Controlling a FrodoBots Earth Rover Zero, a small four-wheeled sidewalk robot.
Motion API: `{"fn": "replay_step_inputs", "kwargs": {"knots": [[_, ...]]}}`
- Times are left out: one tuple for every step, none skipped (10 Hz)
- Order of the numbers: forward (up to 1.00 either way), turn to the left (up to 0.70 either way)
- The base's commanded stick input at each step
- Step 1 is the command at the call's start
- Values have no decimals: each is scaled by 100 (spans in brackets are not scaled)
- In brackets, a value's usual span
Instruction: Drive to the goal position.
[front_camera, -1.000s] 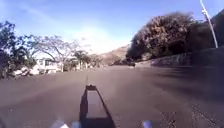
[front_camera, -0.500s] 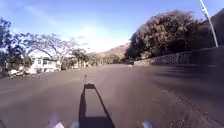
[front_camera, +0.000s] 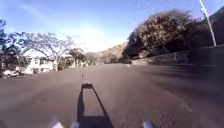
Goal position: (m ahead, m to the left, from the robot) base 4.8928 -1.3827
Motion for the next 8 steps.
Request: {"fn": "replay_step_inputs", "kwargs": {"knots": [[50, 0], [50, 0], [50, 0], [50, 0], [50, 0], [50, 0], [50, 0], [50, 0]]}}
